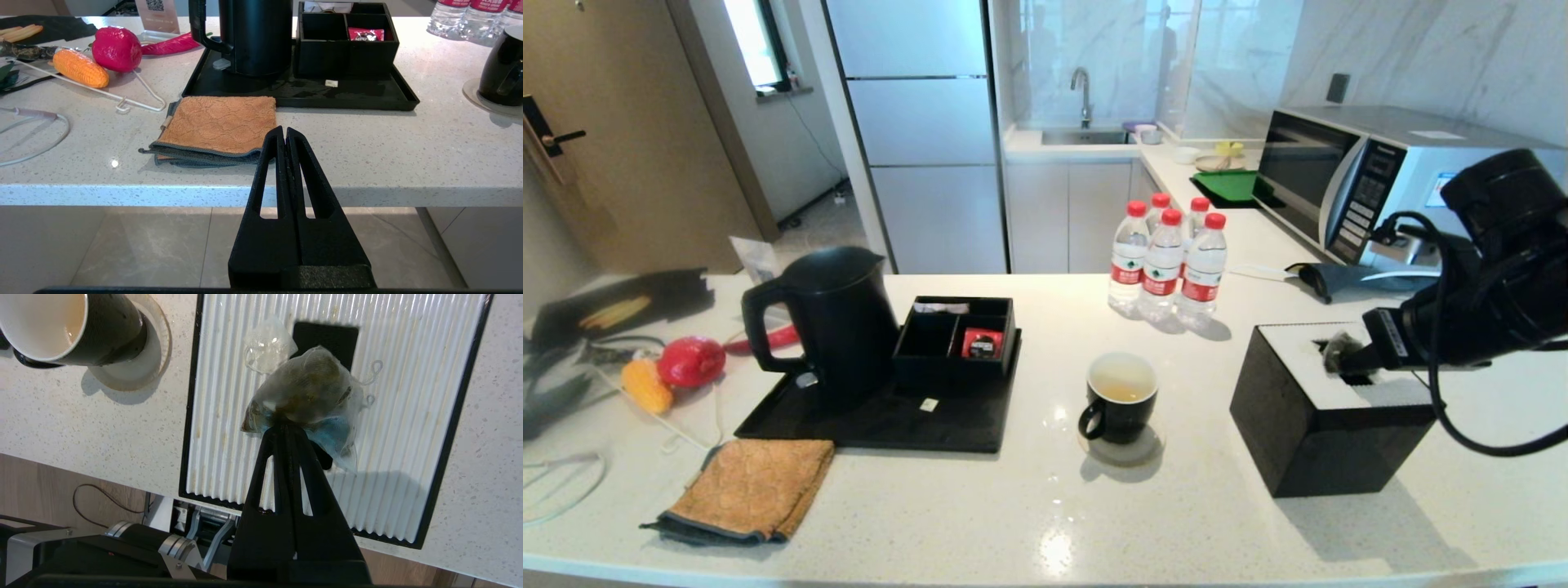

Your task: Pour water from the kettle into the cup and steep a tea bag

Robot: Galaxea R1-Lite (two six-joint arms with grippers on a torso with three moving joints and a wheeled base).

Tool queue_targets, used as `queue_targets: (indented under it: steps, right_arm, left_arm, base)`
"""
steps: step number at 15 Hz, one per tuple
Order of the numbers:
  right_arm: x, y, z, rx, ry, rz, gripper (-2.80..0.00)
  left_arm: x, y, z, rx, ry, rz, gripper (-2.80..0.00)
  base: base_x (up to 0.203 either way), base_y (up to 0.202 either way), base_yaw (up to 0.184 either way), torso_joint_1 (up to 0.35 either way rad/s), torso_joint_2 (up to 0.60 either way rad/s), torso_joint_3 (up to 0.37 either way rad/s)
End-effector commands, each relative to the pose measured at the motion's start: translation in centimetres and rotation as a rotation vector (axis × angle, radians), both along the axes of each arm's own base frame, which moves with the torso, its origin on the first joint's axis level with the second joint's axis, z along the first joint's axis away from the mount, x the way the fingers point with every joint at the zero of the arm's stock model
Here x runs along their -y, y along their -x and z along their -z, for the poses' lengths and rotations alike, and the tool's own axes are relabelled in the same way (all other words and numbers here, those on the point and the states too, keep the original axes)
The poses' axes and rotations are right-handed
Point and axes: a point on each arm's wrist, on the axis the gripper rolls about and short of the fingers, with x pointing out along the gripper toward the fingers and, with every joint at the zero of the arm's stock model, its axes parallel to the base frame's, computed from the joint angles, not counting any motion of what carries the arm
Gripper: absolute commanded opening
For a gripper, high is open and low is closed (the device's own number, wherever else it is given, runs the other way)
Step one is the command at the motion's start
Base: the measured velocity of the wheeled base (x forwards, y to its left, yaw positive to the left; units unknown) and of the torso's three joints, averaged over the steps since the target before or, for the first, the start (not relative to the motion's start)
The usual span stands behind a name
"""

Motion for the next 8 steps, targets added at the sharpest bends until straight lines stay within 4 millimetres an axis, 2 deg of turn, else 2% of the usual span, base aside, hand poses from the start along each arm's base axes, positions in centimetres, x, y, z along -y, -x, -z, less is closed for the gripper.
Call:
queue_targets:
  steps: [1,4,8]
  right_arm:
    - [0.0,0.1,-0.5,0.016,-0.003,-0.001,-2.8]
    - [0.0,0.6,-1.9,0.07,-0.009,-0.004,-2.8]
    - [-1.0,1.0,-2.4,0.084,-0.011,-0.047,-2.8]
  left_arm:
    - [0.0,0.0,0.0,0.0,0.001,0.0,-2.8]
    - [0.0,0.0,0.0,0.001,0.001,0.0,-2.8]
    - [0.0,0.0,0.0,0.001,0.001,0.0,-2.8]
  base:
    - [0.0,0.0,0.0,0.0,0.0,0.0]
    - [0.0,0.0,0.0,0.0,0.0,0.0]
    - [0.0,0.0,0.0,0.0,0.0,0.0]
